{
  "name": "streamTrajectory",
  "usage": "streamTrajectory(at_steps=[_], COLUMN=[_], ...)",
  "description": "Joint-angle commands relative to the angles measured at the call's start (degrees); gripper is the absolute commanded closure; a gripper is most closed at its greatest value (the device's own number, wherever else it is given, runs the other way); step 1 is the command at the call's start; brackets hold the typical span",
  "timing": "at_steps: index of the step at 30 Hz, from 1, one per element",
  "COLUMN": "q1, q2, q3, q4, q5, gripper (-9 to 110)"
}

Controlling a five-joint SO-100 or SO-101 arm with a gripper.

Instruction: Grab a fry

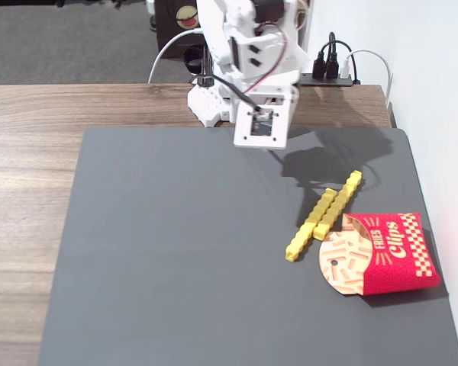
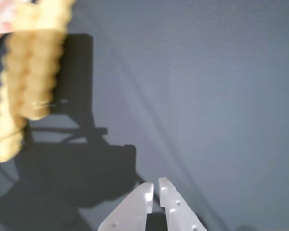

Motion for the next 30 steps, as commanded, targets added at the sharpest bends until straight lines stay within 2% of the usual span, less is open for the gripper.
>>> streamTrajectory(at_steps=[1,11,13,15,17,30], q1=[-4.66,-13.45,-14.33,-15.38,-16.35,-19.34], q2=[-6.15,-23.2,-25.66,-27.25,-27.95,-35.86], q3=[-5.89,-14.41,-15.56,-16.35,-16.87,-18.46], q4=[-1.58,-6.77,-8.09,-8.53,-8.88,-14.33], q5=[6.15,18.11,19.86,21.18,21.97,27.77], gripper=[101,100,94,81,75,75])
